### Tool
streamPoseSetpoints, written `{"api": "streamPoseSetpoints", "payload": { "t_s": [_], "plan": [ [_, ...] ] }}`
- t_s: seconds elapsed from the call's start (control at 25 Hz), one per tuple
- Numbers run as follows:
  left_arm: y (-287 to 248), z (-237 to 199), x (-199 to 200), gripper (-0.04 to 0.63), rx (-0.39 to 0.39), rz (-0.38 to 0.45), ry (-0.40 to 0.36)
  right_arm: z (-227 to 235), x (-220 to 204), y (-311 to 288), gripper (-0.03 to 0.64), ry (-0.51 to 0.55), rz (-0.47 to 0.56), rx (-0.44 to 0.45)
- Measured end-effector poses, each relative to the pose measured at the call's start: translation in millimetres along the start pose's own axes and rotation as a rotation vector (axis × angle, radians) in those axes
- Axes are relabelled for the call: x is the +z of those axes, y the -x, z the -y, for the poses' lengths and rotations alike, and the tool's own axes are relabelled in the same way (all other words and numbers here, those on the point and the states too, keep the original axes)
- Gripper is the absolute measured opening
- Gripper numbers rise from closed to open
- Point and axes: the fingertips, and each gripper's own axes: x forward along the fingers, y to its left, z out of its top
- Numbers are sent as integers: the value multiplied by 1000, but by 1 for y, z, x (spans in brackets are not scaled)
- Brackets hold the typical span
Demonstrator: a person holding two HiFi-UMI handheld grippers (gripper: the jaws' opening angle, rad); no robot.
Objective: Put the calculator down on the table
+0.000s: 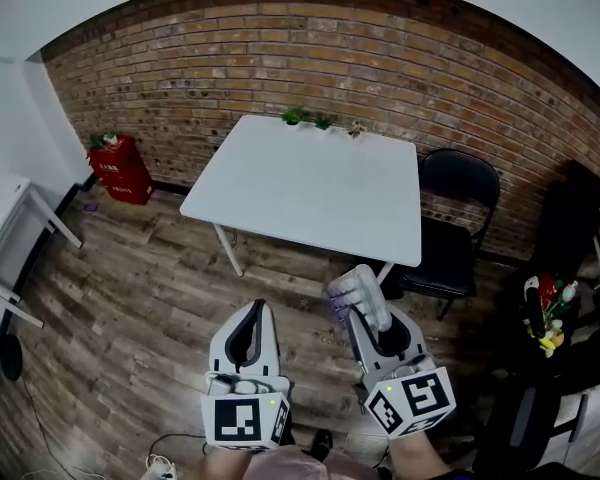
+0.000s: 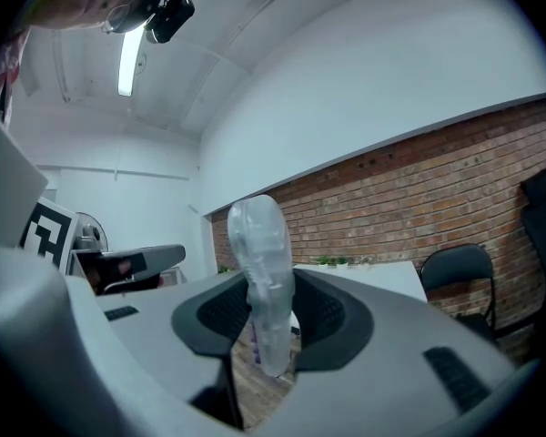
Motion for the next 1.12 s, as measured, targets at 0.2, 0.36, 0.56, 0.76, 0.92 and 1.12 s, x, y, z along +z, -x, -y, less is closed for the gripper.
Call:
{"api": "streamPoseSetpoints", "payload": {
  "t_s": [0.2, 0.36, 0.56, 0.76, 0.92, 1.12],
  "plan": [
    [-64, -42, 2, 11, -33, 2, -8, 9, 7, -70, 132, -4, -2, -32],
    [-105, -72, 9, 11, -57, 12, -16, 13, 18, -117, 132, -4, 6, -55],
    [-146, -98, 13, 11, -92, 25, -24, 17, 28, -159, 132, -4, 25, -86],
    [-172, -113, 6, 11, -117, 15, -30, 20, 27, -185, 132, -8, 21, -109],
    [-188, -118, -5, 11, -129, -10, -24, 27, 24, -199, 132, -13, 10, -119],
    [-208, -118, -18, 11, -140, -38, -31, 43, 19, -215, 132, -29, -4, -132]
  ]
}}
